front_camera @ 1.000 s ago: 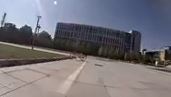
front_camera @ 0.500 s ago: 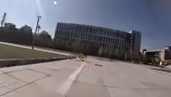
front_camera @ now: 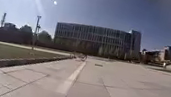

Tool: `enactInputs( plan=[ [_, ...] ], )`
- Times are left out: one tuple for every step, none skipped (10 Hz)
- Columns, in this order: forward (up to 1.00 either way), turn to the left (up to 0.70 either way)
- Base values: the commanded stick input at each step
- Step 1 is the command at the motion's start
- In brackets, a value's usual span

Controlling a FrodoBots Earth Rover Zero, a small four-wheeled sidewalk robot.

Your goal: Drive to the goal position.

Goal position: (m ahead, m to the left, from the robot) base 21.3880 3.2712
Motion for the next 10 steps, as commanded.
enactInputs(
  plan=[
    [0.06,0.00],
    [0.06,0.00],
    [0.06,0.00],
    [0.06,0.00],
    [0.06,0.00],
    [0.06,0.00],
    [0.06,0.00],
    [0.06,0.00],
    [0.06,0.00],
    [0.06,0.00]
  ],
)
